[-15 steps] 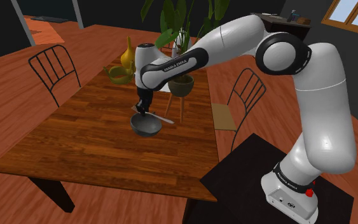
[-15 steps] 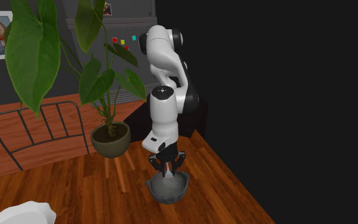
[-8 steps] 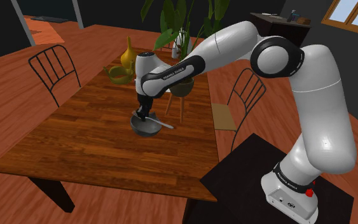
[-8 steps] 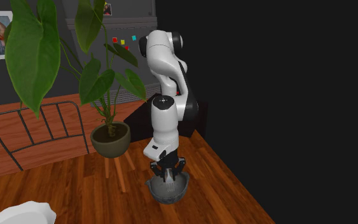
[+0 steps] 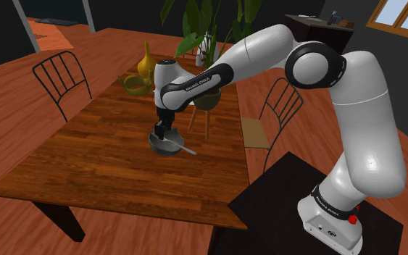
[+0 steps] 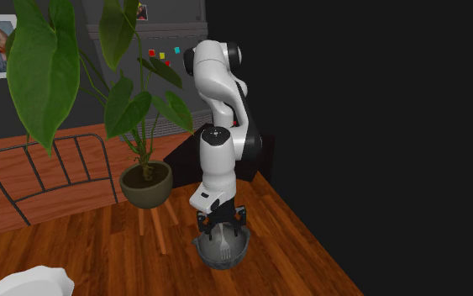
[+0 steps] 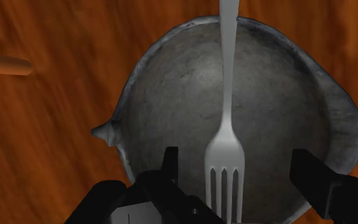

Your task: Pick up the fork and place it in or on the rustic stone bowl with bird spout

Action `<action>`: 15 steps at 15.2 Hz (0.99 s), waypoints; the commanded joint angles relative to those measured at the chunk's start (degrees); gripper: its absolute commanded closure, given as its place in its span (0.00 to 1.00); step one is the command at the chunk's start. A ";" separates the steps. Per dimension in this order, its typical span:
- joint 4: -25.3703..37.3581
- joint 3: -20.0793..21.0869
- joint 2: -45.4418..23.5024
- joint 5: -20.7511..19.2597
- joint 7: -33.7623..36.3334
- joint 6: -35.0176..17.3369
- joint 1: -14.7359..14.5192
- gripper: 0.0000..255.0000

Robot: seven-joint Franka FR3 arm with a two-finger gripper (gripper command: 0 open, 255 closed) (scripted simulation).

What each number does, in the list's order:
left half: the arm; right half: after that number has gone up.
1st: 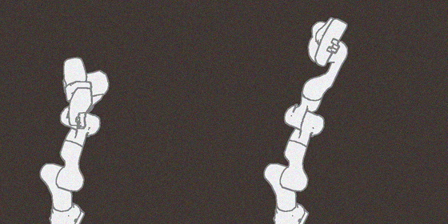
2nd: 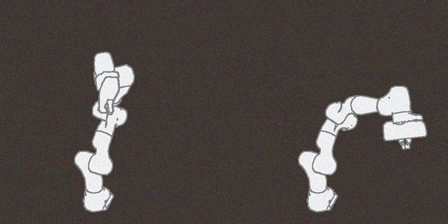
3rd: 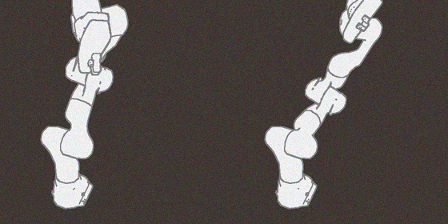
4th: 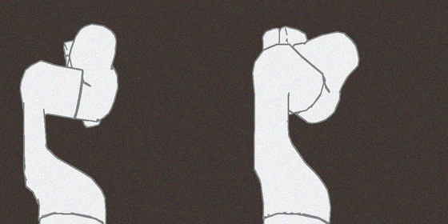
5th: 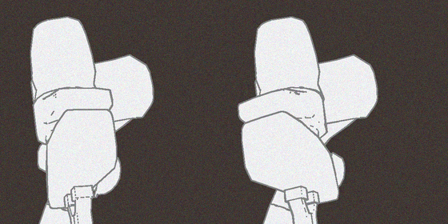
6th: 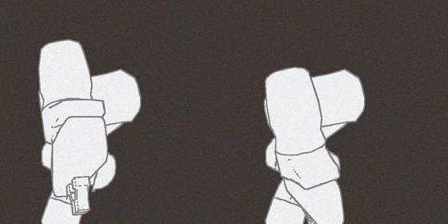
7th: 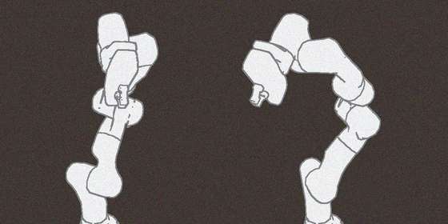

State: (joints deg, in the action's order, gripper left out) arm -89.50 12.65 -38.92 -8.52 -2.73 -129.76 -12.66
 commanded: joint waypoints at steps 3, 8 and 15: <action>0.00 0.00 0.00 0.00 0.00 0.00 0.00 0.00; 0.66 0.70 4.26 0.96 -0.55 4.88 0.57 0.00; 0.66 0.69 4.26 0.96 -0.55 4.88 0.57 0.00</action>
State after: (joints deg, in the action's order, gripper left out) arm -88.83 13.34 -34.67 -7.56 -3.28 -124.88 -12.10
